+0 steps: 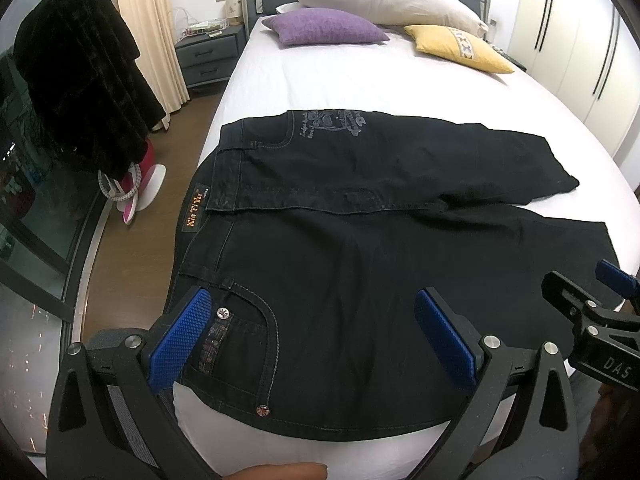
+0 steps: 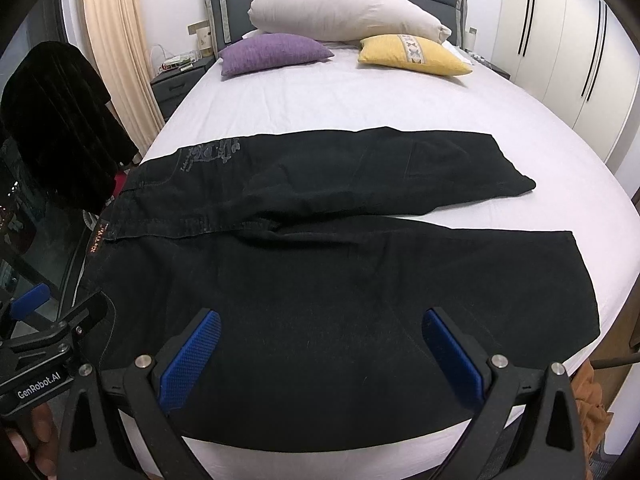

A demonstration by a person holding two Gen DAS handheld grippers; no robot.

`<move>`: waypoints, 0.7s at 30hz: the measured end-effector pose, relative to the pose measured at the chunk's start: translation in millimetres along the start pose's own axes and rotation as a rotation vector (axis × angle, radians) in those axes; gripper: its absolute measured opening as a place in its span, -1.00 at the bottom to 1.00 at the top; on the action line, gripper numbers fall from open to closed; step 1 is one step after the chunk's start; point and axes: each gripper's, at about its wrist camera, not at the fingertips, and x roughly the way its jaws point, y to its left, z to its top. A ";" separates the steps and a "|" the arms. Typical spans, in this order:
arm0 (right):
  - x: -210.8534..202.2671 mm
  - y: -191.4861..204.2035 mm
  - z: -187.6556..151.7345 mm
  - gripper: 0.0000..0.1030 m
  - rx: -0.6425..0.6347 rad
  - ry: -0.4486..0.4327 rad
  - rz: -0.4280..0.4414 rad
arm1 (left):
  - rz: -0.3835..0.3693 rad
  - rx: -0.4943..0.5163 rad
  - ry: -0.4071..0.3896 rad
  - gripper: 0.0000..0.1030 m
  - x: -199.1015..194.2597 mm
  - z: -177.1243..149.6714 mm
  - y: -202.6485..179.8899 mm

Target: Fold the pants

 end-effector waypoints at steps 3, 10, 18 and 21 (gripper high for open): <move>1.5 0.4 -0.5 1.00 0.001 0.006 0.002 | 0.001 0.000 0.001 1.00 0.4 -0.2 0.0; 2.6 1.0 -0.9 1.00 0.002 0.009 0.002 | 0.002 0.002 0.001 1.00 0.8 -0.6 -0.3; 5.7 1.9 -2.9 1.00 0.005 0.019 0.005 | 0.003 0.003 0.004 1.00 0.8 -3.0 0.9; 6.2 1.3 -3.3 1.00 0.006 0.024 0.005 | 0.003 0.004 0.005 1.00 1.0 -3.5 0.8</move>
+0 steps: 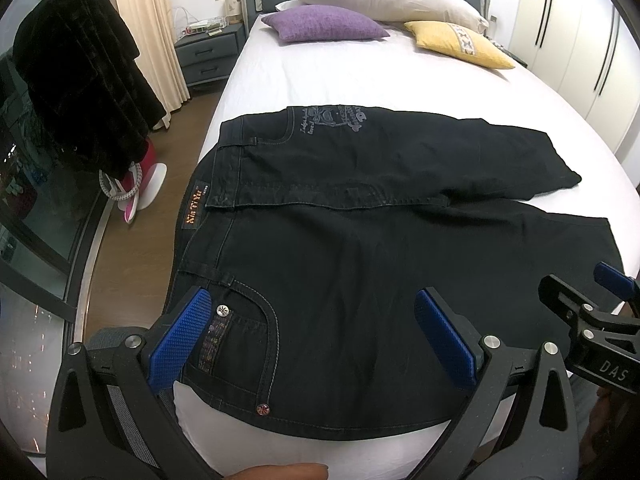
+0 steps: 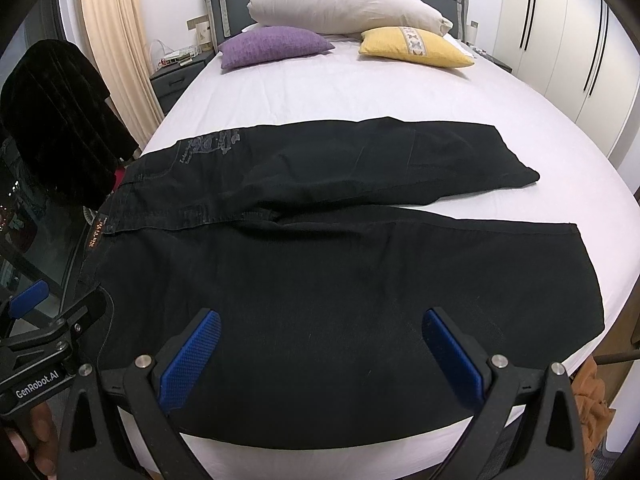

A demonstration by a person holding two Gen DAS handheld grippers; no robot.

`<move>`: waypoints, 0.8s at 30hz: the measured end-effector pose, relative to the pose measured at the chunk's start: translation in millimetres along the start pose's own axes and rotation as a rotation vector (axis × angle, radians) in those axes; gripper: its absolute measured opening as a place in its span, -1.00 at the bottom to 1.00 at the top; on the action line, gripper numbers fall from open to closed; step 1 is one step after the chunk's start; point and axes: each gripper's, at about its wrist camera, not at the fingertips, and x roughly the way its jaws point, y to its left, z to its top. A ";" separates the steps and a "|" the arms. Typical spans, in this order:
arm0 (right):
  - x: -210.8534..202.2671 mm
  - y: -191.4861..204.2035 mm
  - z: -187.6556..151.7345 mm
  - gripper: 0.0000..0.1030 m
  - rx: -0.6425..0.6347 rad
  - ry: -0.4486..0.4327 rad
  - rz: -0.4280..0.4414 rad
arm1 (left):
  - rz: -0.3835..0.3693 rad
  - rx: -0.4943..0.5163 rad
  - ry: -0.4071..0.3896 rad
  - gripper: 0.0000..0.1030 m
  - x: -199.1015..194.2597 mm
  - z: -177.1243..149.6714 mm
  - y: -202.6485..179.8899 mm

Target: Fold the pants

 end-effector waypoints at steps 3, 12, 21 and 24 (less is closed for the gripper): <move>0.7 -0.6 -0.7 1.00 0.003 0.004 0.002 | 0.001 0.001 0.000 1.00 0.5 0.1 -0.9; 2.2 -0.3 -2.8 1.00 0.006 0.007 0.001 | 0.004 0.005 0.006 1.00 4.3 -2.3 -0.8; 3.3 0.1 -4.6 1.00 0.008 0.013 0.000 | 0.007 0.008 0.009 1.00 5.0 -2.6 -1.5; 3.5 0.2 -4.9 1.00 0.009 0.014 0.000 | 0.007 0.008 0.009 1.00 5.0 -2.6 -1.5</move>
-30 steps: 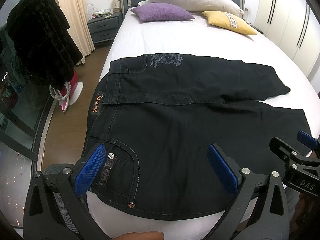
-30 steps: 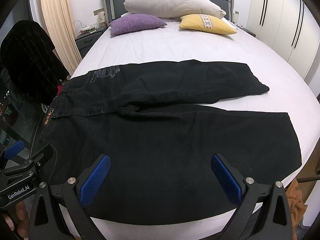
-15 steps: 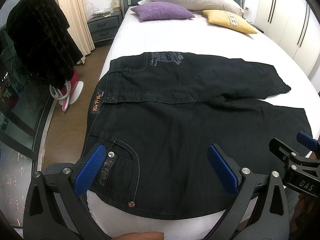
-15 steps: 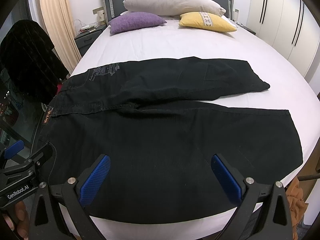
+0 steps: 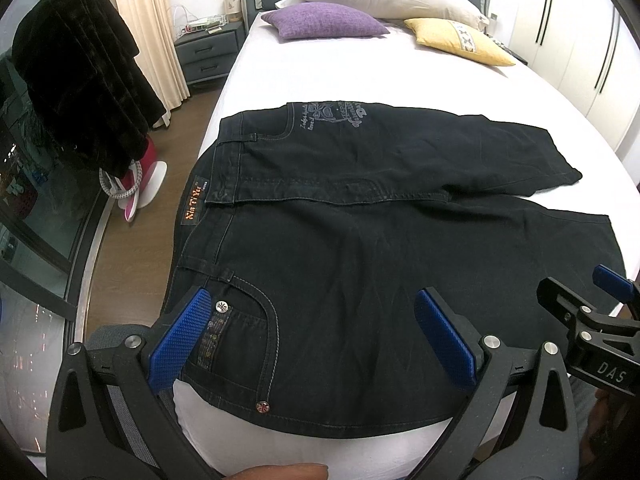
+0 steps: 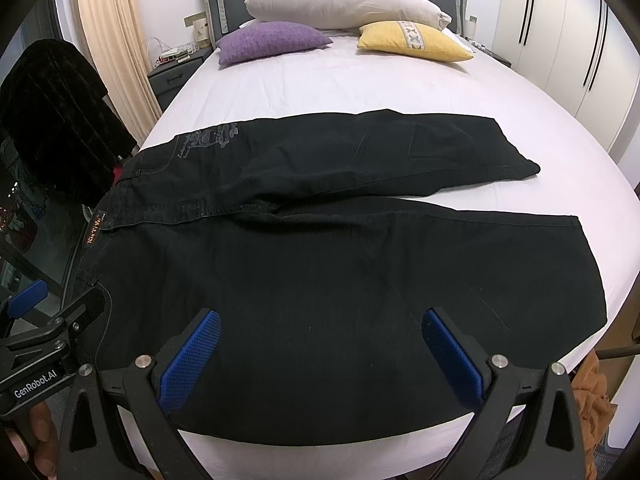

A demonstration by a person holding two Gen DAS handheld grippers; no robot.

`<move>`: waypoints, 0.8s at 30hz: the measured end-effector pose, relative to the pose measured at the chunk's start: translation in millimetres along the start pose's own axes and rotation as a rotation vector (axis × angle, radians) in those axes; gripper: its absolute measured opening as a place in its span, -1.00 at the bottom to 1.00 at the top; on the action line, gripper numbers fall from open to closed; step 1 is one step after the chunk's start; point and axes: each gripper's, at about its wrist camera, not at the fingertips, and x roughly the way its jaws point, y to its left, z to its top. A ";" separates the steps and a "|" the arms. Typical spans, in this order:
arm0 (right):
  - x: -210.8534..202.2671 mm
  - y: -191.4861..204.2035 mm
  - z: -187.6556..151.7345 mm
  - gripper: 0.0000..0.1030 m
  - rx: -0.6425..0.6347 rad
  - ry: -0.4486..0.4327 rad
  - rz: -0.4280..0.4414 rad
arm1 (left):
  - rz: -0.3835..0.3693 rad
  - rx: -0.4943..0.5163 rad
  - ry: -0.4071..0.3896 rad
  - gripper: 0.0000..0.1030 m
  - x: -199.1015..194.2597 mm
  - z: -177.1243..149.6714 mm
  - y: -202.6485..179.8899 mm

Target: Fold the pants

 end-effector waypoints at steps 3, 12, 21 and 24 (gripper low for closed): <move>-0.2 -0.5 -0.4 1.00 0.002 0.003 0.000 | 0.000 0.000 0.000 1.00 0.0 -0.3 0.5; 0.5 -1.7 -0.9 1.00 0.005 0.011 0.001 | 0.003 0.002 0.003 1.00 -0.9 -0.6 -0.6; 0.9 -1.6 -0.8 1.00 0.005 0.012 0.001 | -0.002 0.000 0.005 1.00 -0.1 -1.0 -1.5; 1.1 -1.6 -1.0 1.00 0.005 0.012 0.001 | -0.005 0.000 0.009 1.00 1.5 -1.0 -1.9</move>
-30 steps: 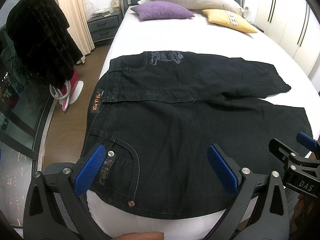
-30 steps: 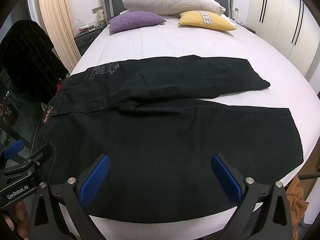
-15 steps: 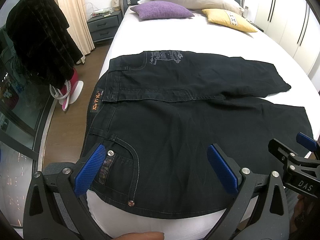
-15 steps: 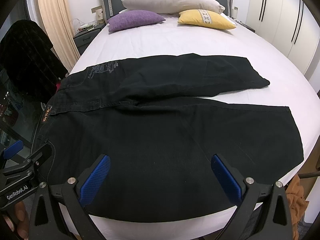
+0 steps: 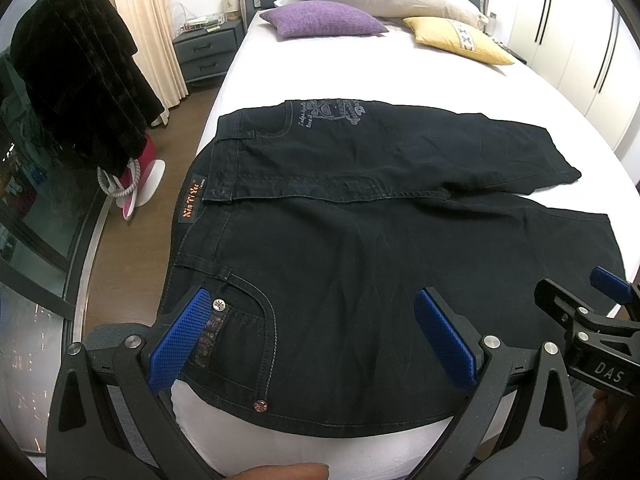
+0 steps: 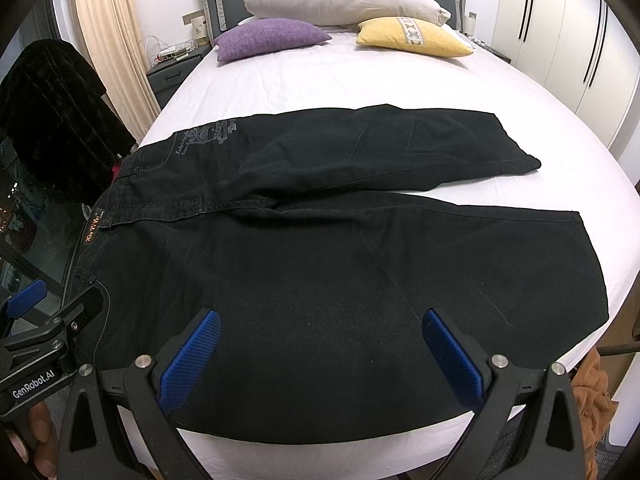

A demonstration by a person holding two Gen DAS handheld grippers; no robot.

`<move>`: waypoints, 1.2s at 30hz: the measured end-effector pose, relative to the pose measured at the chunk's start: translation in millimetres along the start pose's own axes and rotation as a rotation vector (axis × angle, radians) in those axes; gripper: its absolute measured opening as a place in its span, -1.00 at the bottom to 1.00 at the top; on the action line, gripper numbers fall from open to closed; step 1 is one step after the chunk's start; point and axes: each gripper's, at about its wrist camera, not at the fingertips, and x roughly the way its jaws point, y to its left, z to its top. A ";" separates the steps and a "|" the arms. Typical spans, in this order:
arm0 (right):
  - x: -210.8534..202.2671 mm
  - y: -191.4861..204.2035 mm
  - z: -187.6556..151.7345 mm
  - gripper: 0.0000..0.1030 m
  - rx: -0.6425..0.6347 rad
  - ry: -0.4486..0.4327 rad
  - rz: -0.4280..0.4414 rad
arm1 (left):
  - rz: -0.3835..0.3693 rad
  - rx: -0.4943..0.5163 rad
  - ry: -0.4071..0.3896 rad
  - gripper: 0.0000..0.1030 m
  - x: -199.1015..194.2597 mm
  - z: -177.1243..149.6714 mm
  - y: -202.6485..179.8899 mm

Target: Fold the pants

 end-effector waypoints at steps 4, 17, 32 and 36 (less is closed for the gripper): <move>2.0 -0.3 -0.5 1.00 0.000 0.004 0.001 | -0.006 0.001 0.004 1.00 1.8 1.7 0.7; 15.6 -19.3 44.2 1.00 -0.053 -0.026 0.135 | -0.235 0.074 -0.047 0.99 39.8 59.3 18.4; 84.8 -29.2 159.3 0.54 -0.339 -0.060 0.336 | -0.304 0.411 0.076 1.00 192.0 252.2 45.5; 112.9 -30.8 177.4 0.39 -0.354 -0.026 0.392 | -0.352 0.475 0.148 0.78 232.0 286.3 38.6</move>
